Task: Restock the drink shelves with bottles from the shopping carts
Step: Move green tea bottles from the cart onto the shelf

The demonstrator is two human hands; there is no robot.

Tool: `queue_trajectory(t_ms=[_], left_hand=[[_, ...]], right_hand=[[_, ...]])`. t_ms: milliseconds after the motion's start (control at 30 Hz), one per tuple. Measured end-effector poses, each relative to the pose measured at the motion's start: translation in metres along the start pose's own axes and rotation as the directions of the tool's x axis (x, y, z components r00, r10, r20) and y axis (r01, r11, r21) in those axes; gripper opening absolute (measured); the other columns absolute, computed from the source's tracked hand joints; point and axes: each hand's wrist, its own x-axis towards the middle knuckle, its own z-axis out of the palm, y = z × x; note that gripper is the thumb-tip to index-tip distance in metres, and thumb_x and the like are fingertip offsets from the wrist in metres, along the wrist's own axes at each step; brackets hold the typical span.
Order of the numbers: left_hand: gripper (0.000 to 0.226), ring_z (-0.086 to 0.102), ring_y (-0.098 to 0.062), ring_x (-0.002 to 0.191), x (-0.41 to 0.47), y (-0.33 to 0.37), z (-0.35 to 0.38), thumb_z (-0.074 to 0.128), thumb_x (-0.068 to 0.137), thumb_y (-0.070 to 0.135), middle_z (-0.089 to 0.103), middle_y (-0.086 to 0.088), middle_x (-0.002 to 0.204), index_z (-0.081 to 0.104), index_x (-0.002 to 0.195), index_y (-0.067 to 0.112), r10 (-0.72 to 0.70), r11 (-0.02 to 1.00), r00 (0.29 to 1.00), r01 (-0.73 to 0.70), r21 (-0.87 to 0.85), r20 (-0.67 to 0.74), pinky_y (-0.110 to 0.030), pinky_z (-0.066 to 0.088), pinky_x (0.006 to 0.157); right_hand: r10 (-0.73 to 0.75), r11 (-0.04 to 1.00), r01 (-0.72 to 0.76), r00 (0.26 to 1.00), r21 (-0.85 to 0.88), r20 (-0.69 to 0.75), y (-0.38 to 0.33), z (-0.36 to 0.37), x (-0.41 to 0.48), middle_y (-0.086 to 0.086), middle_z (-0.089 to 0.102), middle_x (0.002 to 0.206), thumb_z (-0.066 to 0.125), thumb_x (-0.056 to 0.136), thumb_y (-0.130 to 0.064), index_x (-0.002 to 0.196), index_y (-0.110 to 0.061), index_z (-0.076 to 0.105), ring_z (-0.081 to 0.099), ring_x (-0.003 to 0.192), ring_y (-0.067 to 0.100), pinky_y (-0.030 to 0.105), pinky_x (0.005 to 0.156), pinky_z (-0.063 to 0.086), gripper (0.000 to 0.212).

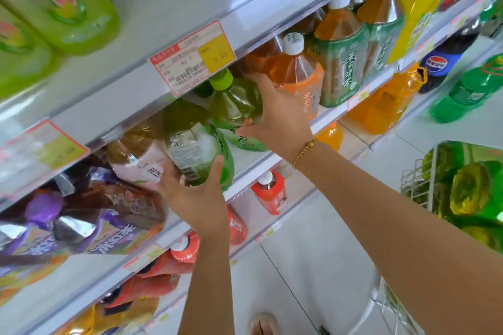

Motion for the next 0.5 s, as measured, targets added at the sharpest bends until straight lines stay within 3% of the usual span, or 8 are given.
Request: queue_trajectory(t_ms=[67,133,200,300,400,500], left_hand=[[0.084,0.059,-0.021,0.104,0.0,0.001,0.008,0.083,0.054,0.041,0.055,-0.01,0.115,0.052,0.124,0.005,0.0,1.0,0.999,0.001,0.02,-0.038,-0.043,0.052,0.089],[0.082,0.055,-0.021,0.105,0.0,0.003,0.017,0.085,0.056,0.031,0.048,-0.006,0.114,0.049,0.125,0.004,0.009,0.999,0.997,-0.005,0.042,-0.078,-0.039,0.05,0.091],[0.081,0.052,-0.02,0.102,-0.004,0.003,0.024,0.086,0.059,0.022,0.045,-0.006,0.113,0.046,0.125,0.0,0.031,0.997,0.995,-0.025,0.067,-0.097,-0.023,0.047,0.089],[0.078,0.046,-0.011,0.096,-0.011,0.003,0.029,0.086,0.061,0.015,0.043,-0.008,0.112,0.044,0.124,-0.003,0.025,0.999,0.994,-0.02,0.042,-0.108,0.003,0.035,0.075],[0.081,0.048,-0.015,0.102,-0.01,-0.003,0.031,0.086,0.061,0.016,0.042,-0.004,0.114,0.043,0.127,-0.001,0.004,0.999,0.994,0.0,0.039,-0.11,-0.003,0.039,0.082],[0.085,0.047,-0.019,0.113,-0.013,-0.009,0.031,0.085,0.063,0.016,0.041,0.001,0.117,0.04,0.134,0.005,0.009,0.998,0.996,-0.004,0.057,-0.091,-0.025,0.043,0.095]], right_hand=[[-0.004,0.999,0.004,1.0,-0.05,0.016,0.001,0.011,0.012,0.001,0.055,0.127,0.075,0.071,-0.032,0.137,-0.019,0.033,0.056,0.107,0.02,0.018,0.069,0.023,0.08],[0.023,1.0,-0.023,1.0,0.002,0.018,0.004,0.022,0.019,0.004,0.053,0.129,0.076,0.07,-0.028,0.138,-0.018,0.031,0.056,0.107,0.022,0.022,0.074,0.033,0.082],[0.053,0.997,-0.053,0.999,0.049,0.001,0.006,0.032,0.023,0.005,0.045,0.138,0.076,0.071,-0.024,0.142,-0.018,0.027,0.053,0.113,0.023,0.027,0.084,0.043,0.086],[0.068,0.993,-0.064,0.997,0.096,-0.033,0.005,0.044,0.021,0.002,0.021,0.155,0.072,0.079,-0.021,0.147,-0.019,0.018,0.049,0.122,0.019,0.027,0.1,0.034,0.087],[0.047,0.987,-0.034,0.996,0.156,-0.078,0.007,0.058,0.01,0.003,0.004,0.158,0.062,0.088,-0.015,0.149,-0.017,0.009,0.056,0.115,0.021,0.007,0.092,0.022,0.081],[0.072,0.964,-0.026,0.983,0.264,-0.166,0.01,0.073,0.003,0.009,0.011,0.157,0.057,0.092,-0.015,0.149,-0.011,0.009,0.053,0.119,0.024,0.016,0.094,0.03,0.075]])
